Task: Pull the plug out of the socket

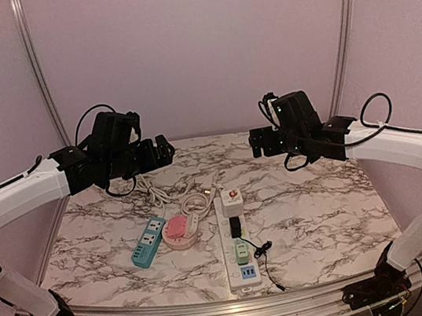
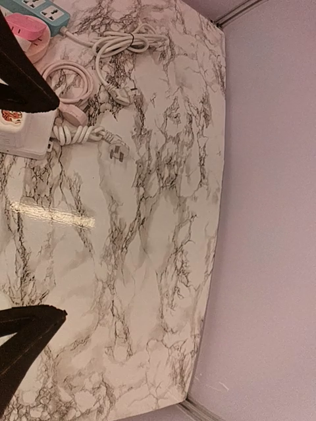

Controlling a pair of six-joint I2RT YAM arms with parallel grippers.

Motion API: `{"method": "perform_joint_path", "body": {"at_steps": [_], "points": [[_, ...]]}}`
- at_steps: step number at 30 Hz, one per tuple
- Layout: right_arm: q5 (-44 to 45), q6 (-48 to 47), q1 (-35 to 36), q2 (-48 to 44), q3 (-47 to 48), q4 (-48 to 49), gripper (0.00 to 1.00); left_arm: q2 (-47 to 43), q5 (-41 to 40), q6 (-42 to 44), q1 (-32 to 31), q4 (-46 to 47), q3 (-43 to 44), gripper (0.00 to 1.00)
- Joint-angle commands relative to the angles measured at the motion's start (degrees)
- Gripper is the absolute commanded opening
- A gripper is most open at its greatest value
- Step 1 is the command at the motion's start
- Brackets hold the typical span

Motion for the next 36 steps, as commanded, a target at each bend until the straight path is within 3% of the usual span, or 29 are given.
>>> {"method": "perform_joint_path", "body": {"at_steps": [1,16,23,36], "points": [[-0.51,0.34,0.33,-0.22,1.91,-0.41,0.99,-0.97,0.21,0.84,0.16,0.21,0.44,0.99],[-2.63,-2.74,0.35,0.84,5.13,-4.26,0.98,-1.23,0.2,0.46,0.15,0.79,-0.83,0.99],[-9.74,-0.45,0.95,6.44,9.18,-8.69,0.99,-1.66,-0.28,-0.47,0.15,0.84,-2.38,0.99],[-9.07,7.26,8.99,20.37,18.84,-18.08,0.95,-2.56,1.26,-1.26,0.92,2.14,-6.58,0.99]]}}
